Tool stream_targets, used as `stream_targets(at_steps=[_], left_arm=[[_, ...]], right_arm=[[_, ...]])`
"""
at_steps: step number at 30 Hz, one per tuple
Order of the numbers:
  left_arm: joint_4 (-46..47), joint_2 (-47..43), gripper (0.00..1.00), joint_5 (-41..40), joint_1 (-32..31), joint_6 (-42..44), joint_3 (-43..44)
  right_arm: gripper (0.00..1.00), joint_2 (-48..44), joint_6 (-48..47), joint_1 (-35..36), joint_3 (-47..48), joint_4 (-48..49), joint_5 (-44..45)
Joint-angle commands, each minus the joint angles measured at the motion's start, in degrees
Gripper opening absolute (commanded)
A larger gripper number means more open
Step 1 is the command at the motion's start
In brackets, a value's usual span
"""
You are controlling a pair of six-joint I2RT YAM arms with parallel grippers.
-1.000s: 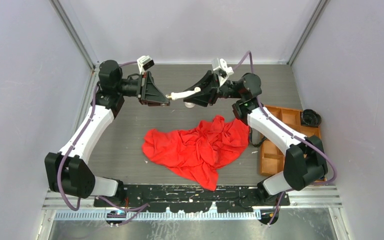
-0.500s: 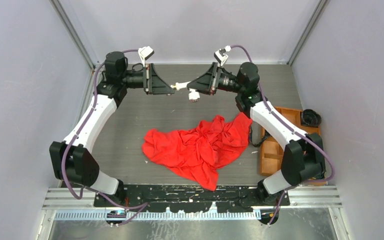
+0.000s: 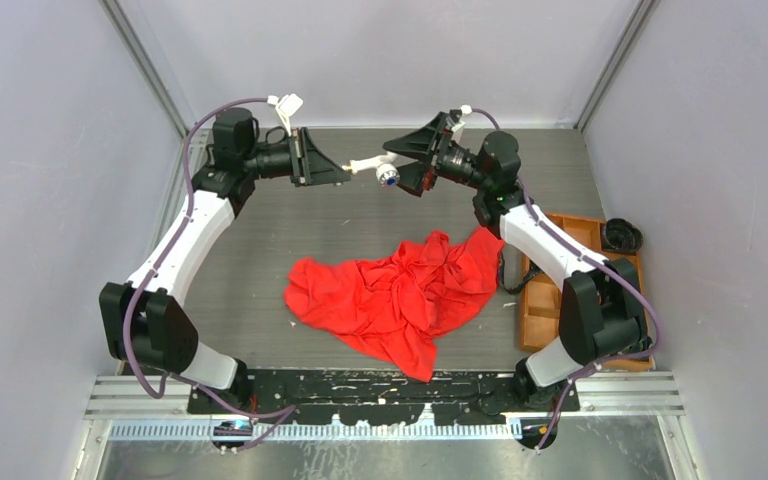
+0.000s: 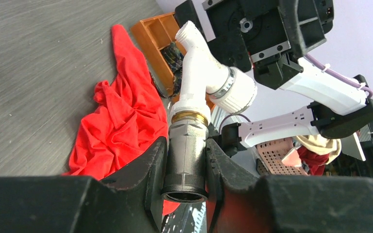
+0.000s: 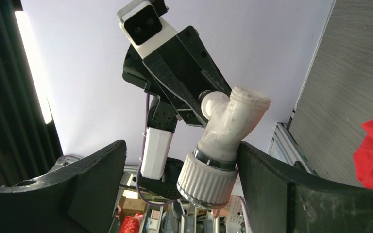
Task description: Install the water faucets
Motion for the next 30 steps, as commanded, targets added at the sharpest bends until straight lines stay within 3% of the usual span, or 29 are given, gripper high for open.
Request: stream_targets(at_steps=[1,8,13,21,24,30], left_arm=[[1.2,-1.34,0.0,-4.73,1.16,0.68,1.06],[-1.76,0.09,0.0,-4.43,1.13,2.22,2.77],[-5.46,0.46,0.0,-4.81,1.13,5.89,2.63],[-11.14,0.92,0.0,-6.37,1.13,9.01,3.74],[-12.63,1.35,0.0,-4.33,1.17,8.79,4.8],[-15.21,0.71,0.0,-2.05,1.19,7.87,5.01]], right_arm=[[0.88,-4.49,1.36,-0.4,0.18,5.91,-2.68],[0.88,-3.7,1.92,0.9,1.63,6.8,-4.85],[0.88,-2.66,7.63,1.79,4.25,14.99,-5.8],[0.88,-1.92,0.05,5.06,9.45,9.29,-9.63],[0.88,-3.75,-7.1,5.06,7.4,4.16,-10.24],[0.88,-8.28,-34.43,5.09,8.68,-22.38,-6.84]])
